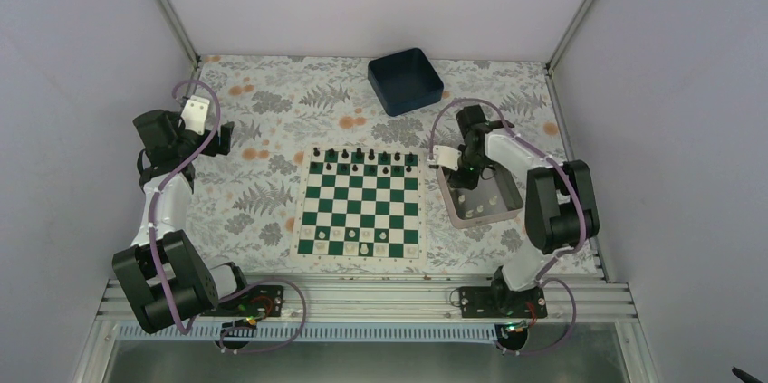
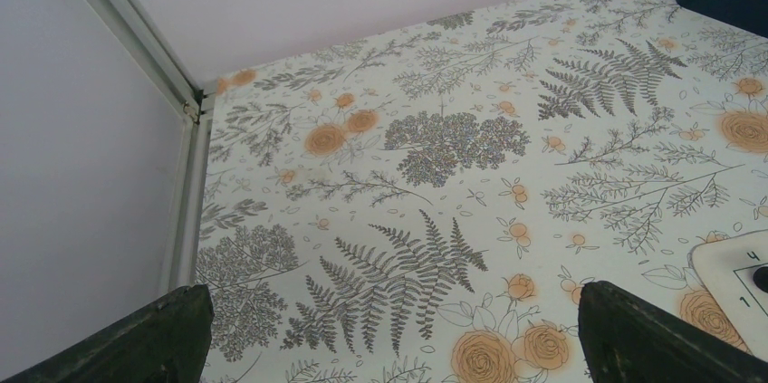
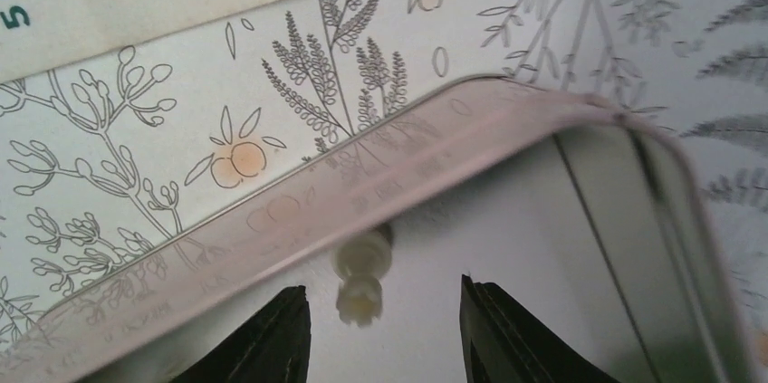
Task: Set up the chess pieces on the board
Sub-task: Pick up the chess piece from the storage box, then place the chess piece on the chessboard.
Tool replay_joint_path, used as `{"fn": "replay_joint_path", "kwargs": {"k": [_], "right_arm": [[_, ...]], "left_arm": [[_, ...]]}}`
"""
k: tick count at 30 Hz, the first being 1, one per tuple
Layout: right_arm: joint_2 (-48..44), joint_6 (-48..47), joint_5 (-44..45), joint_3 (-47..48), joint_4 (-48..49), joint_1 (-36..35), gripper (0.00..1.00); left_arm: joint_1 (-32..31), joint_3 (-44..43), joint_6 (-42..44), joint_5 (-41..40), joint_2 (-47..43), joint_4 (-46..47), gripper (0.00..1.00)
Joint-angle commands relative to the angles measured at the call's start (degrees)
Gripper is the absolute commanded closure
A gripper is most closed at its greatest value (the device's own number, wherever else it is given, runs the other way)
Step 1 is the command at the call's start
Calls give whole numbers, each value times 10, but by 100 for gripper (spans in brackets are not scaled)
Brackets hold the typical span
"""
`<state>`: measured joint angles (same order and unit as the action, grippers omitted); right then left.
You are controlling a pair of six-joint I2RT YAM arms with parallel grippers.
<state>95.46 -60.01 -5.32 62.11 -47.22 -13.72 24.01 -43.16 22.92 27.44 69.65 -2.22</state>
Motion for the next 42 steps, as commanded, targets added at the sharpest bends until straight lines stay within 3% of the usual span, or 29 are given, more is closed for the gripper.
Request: {"fn": "replay_joint_path", "kwargs": {"k": [1,6,15,22,31,42], "right_arm": [[27,-7,-29,7,4,5,55],[34,-7,-33,0,8,5,58],[27,-1,-21,9,-4,5,93],[-49,16,11,65,-69,-14,94],[-71,77,54,180,-138,-206,93],[117,90,21,352,-163,-437,91]], "left_arm": [[3,2,2,2,-1,7,0],[3,3,2,2,0,9,0],[3,2,2,1,0,8,0],[4,3,2,2,-1,8,0],[4,4,1,7,-3,8,0],[4,2,-3,12,-2,6,0]]}}
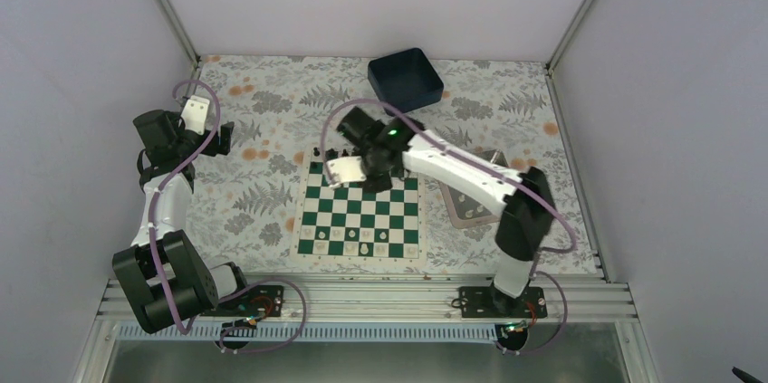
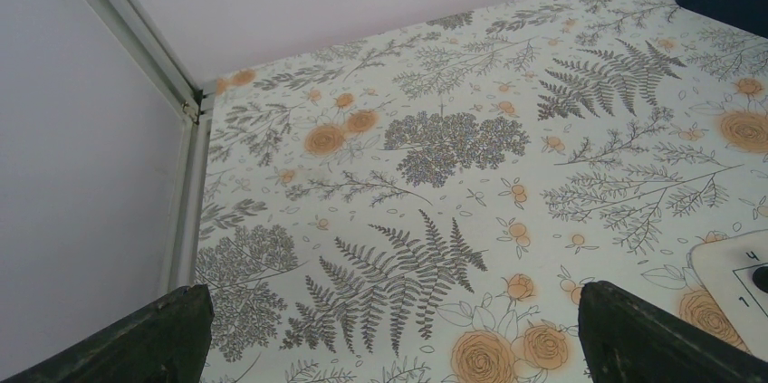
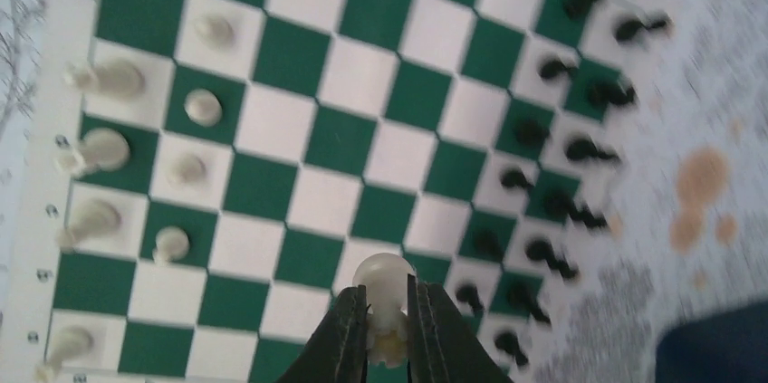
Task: Set up the chess pieces on the board
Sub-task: Place the chess piece on the chessboard.
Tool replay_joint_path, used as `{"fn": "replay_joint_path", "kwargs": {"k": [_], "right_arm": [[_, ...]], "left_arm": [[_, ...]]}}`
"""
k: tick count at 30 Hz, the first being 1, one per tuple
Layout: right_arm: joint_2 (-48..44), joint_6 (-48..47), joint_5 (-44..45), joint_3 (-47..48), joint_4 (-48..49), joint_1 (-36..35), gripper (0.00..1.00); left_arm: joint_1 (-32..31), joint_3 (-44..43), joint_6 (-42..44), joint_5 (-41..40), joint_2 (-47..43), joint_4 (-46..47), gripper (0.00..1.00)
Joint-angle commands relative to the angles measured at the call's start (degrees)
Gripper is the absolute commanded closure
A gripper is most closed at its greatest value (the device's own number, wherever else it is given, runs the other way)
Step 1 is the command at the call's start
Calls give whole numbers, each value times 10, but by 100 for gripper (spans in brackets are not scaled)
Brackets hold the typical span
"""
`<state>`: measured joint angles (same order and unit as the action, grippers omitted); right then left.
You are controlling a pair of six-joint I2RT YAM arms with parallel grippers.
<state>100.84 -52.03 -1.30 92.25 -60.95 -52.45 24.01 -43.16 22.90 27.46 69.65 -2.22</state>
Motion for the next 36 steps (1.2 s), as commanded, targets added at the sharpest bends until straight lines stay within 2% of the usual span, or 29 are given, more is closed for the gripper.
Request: {"fn": "replay_joint_path", "kwargs": {"k": [1,6,14,36], "right_arm": [[80,8,-26,71,-29,-64,90],[151,-2,-46,135,-37,-127,90],[257,-23,-79,247,-76,-188,90],[350,-26,-89,274,-56,-204,90]], "left_arm": [[3,2,-2,12,-3,6,0],[3,2,-4,10,-3,7,0],[4,2,-2,17,-8,6,0],[4,3,-3,25,-18,5,0]]}}
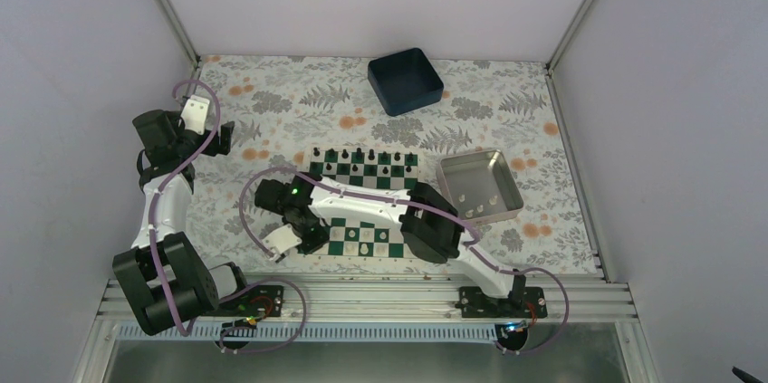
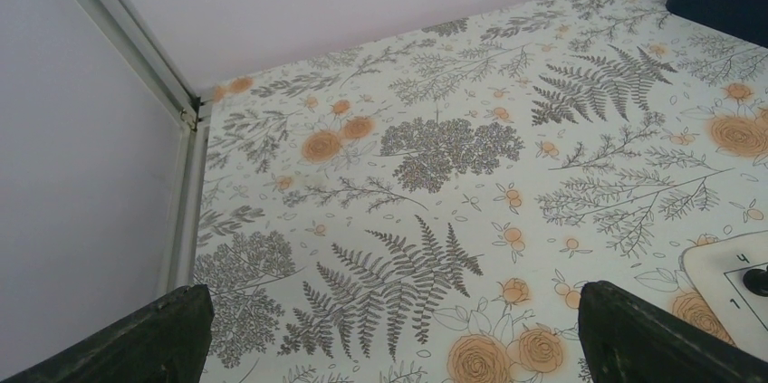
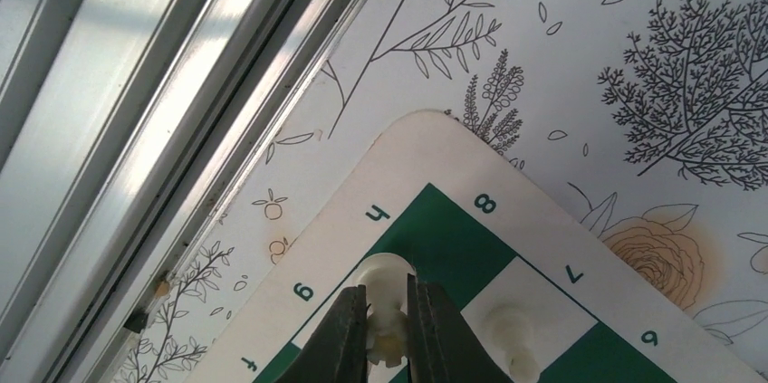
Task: Set up the chess pieces on the board
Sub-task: Place the chess piece on the chessboard.
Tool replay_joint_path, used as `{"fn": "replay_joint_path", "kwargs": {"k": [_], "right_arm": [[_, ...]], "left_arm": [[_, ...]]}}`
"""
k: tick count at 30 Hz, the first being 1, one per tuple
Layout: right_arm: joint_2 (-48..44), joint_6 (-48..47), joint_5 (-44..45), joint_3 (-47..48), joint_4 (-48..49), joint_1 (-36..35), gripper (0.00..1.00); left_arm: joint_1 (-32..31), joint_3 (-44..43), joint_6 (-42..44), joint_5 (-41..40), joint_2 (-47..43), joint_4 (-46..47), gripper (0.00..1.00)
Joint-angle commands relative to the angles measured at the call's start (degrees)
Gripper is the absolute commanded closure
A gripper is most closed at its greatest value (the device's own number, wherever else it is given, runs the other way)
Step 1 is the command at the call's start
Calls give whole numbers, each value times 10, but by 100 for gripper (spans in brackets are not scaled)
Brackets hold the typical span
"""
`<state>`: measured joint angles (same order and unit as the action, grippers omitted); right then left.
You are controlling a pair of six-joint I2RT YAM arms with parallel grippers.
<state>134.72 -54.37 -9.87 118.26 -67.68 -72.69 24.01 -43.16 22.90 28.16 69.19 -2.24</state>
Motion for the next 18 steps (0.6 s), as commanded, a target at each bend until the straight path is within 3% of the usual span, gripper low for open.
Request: {"fn": "replay_joint_path", "kwargs": {"k": [1,18], "right_arm": [[13,-2,-4,13,13,0,90],[21,3,7,-2,45,20,90]], "left_arm": [[4,4,-3,19,-13,6,0],[6,4,-3,26,-13,7,0]]}}
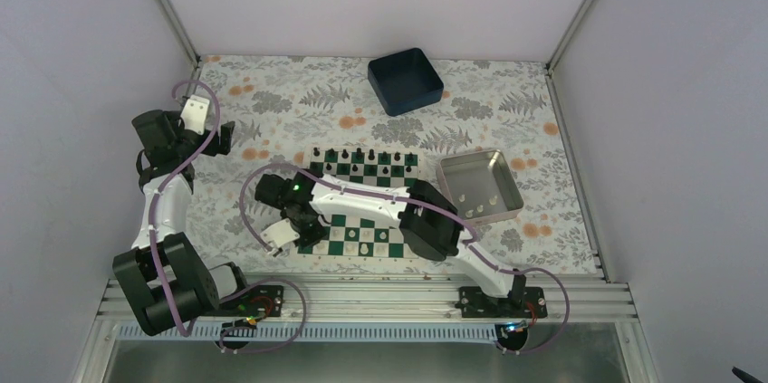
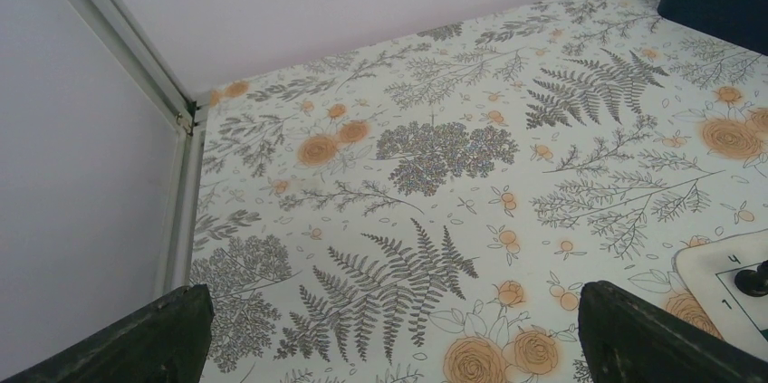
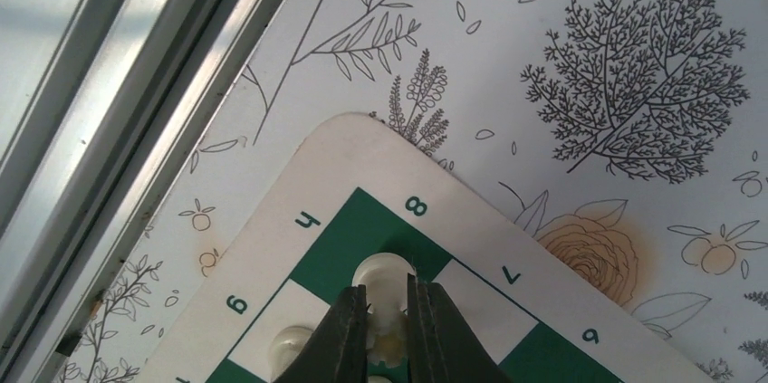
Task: Set up the chess pieces on the board
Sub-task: Place the chess piece on the chessboard.
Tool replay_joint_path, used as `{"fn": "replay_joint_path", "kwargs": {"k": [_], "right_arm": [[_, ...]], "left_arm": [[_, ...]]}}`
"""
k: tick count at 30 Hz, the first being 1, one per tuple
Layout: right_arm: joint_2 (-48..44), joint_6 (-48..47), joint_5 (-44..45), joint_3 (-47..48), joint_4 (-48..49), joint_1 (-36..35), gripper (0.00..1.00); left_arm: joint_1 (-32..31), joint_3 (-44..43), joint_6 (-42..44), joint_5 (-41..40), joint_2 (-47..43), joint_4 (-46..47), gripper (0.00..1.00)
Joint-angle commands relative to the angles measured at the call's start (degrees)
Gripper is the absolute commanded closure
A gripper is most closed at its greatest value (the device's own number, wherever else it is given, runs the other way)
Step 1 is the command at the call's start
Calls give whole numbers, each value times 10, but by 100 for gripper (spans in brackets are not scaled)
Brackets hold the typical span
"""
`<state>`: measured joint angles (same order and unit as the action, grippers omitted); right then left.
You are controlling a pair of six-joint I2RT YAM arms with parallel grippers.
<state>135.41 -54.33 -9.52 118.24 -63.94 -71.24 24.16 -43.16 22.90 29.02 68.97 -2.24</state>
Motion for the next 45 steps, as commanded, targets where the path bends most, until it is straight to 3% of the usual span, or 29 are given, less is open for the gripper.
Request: {"fn": "replay_joint_path", "kwargs": {"k": [1,20,24,29,39,45], "right_arm": [[15,3,4,-3,7,6,90],[24,0,-6,-7,-2,6,90],[21,2,-8,-6,1,6,82],[1,7,-3,-2,7,5,65],[-116,18,15,39,-18,11,60],[-237,42,61,18,-43,113,58]], "left_arm": [[4,5,-3,18,-11,7,0],[6,6,-3,22,-13,7,0],[7,6,-3,23,-12,8,0],[8,6,-4,21,-12,8,0],[11,6,-4,12,-17,8,0],[15,7,-4,7,-17,12,0]]}}
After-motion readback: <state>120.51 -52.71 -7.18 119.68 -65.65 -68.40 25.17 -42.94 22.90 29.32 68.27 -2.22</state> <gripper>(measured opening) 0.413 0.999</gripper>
